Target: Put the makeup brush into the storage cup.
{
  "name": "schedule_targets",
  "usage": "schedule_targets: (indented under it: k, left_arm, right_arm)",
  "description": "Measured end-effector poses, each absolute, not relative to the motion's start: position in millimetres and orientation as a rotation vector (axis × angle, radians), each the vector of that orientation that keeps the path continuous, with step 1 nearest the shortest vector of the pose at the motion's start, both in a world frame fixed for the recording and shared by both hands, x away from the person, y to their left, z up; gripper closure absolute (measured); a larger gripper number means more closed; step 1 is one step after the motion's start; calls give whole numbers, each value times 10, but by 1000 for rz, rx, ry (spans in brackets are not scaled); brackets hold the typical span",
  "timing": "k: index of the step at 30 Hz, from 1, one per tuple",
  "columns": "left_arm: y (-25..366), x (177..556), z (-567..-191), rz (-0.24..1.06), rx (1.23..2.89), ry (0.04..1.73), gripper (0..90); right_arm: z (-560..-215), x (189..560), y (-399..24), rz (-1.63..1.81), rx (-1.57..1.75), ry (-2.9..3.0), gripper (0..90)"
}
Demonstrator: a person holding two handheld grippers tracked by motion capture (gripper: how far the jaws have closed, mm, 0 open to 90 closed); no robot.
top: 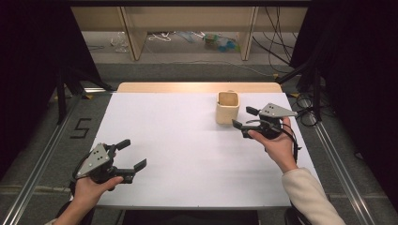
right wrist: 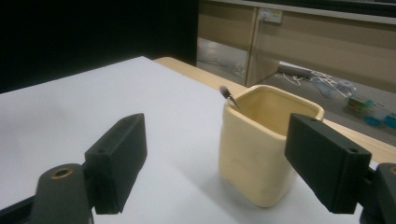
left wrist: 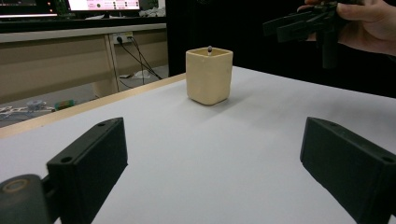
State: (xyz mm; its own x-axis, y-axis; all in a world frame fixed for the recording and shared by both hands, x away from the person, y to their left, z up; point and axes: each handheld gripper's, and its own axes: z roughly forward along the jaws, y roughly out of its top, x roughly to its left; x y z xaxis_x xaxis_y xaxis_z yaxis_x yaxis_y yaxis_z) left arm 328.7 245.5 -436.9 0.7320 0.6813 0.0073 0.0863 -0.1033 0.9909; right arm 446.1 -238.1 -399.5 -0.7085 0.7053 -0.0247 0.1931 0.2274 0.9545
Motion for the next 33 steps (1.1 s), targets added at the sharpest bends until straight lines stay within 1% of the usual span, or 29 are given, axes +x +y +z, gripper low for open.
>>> schedule_targets:
  k: [18,33]
  left_arm:
    - [2452,3287,-4370,561,1618,635,69]
    - [2457,3289,-4367,566,1617,633,70]
  right_arm:
    - [-4022,3941,-2373,1568,732,2106,222]
    - [-4094,3646,-2386,1603,686,2123,220]
